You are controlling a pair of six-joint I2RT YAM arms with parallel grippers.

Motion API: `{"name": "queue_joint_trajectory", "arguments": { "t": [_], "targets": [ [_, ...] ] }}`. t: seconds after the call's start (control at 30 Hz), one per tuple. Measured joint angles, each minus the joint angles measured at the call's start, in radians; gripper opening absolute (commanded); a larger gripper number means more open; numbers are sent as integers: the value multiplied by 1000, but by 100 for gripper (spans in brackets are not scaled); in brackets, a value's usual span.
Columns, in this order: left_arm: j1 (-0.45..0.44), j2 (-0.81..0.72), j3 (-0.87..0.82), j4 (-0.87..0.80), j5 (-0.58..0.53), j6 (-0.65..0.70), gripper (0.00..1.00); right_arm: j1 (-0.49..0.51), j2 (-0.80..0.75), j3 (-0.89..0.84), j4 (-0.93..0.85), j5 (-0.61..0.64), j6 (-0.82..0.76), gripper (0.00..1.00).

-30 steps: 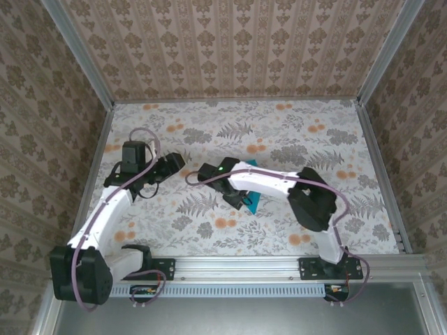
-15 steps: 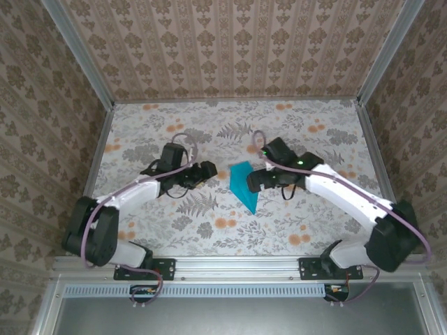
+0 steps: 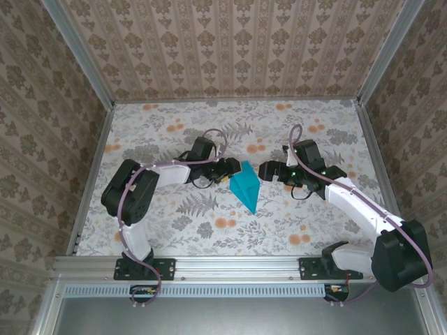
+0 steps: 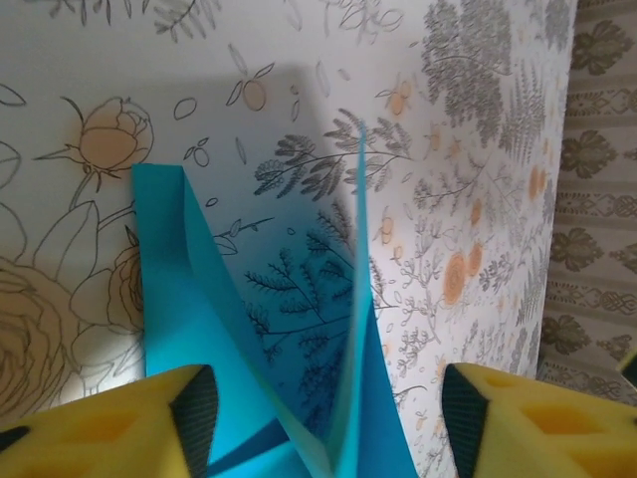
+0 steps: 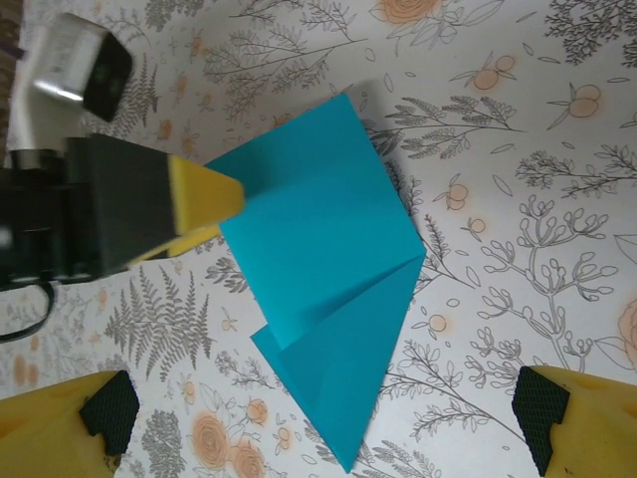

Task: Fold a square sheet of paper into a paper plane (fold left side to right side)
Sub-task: Fold the wing for the fifth time at the center of the table.

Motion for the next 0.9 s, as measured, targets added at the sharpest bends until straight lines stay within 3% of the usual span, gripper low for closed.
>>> {"name": "queue_joint_trajectory", "arguments": {
  "t": [0.13, 0.27, 0.33, 0.43, 0.7, 0.9],
  "targets": [
    [0, 27, 8, 7, 9, 8, 24, -10, 0, -19, 43, -21, -3, 100],
    [2, 27, 9, 18, 19, 51, 10, -11, 26, -34, 105, -52, -19, 100],
    [6, 26, 7, 21, 29, 79, 7, -11, 70, -28, 130, -82, -35, 98],
    [21, 15, -15, 37, 60, 121, 3, -12, 173, 26, 120, -129, -82, 87],
    [84, -32, -134, 140, 170, 192, 1, -50, 416, 84, 220, -294, -159, 74],
    [91, -32, -163, 206, 251, 225, 0, -61, 581, 140, 281, -436, -210, 71]
  ]
}}
